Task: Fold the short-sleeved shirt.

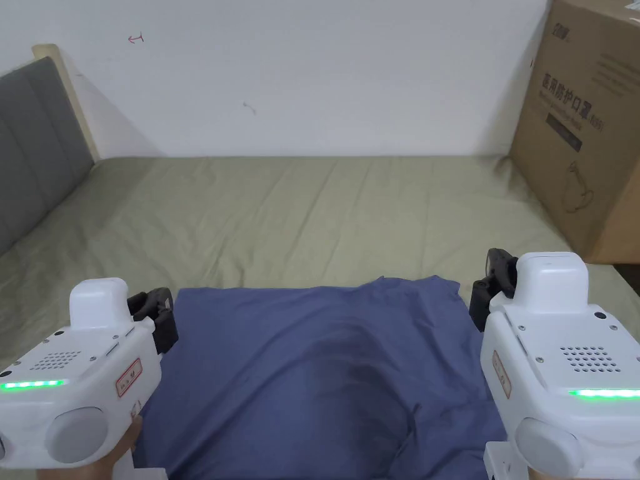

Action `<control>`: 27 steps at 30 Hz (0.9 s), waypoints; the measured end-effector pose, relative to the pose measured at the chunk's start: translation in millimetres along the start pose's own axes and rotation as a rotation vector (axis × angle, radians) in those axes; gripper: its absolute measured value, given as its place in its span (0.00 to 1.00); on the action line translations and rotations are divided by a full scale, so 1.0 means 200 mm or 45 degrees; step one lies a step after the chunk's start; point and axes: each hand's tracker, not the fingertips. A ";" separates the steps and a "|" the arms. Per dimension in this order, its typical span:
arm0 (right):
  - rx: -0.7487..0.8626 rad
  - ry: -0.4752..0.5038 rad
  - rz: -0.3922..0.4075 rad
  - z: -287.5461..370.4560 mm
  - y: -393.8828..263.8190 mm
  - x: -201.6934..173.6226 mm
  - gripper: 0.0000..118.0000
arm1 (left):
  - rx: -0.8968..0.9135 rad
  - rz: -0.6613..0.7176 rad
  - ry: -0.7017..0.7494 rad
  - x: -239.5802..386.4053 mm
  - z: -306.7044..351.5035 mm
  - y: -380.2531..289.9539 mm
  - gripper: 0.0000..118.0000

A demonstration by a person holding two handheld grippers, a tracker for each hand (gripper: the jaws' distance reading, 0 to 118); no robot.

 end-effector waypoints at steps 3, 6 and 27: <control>-0.027 0.016 -0.007 -0.01 -0.03 0.01 0.00 | -0.164 0.001 0.010 -0.11 0.00 -0.09 0.00; -0.059 0.020 -0.002 -0.01 -0.06 0.00 0.00 | -0.343 -0.004 0.049 -0.24 0.01 -0.23 0.00; -0.357 -0.004 0.077 0.02 -0.41 0.03 0.00 | -0.835 0.079 0.089 -0.52 -0.07 -0.91 0.19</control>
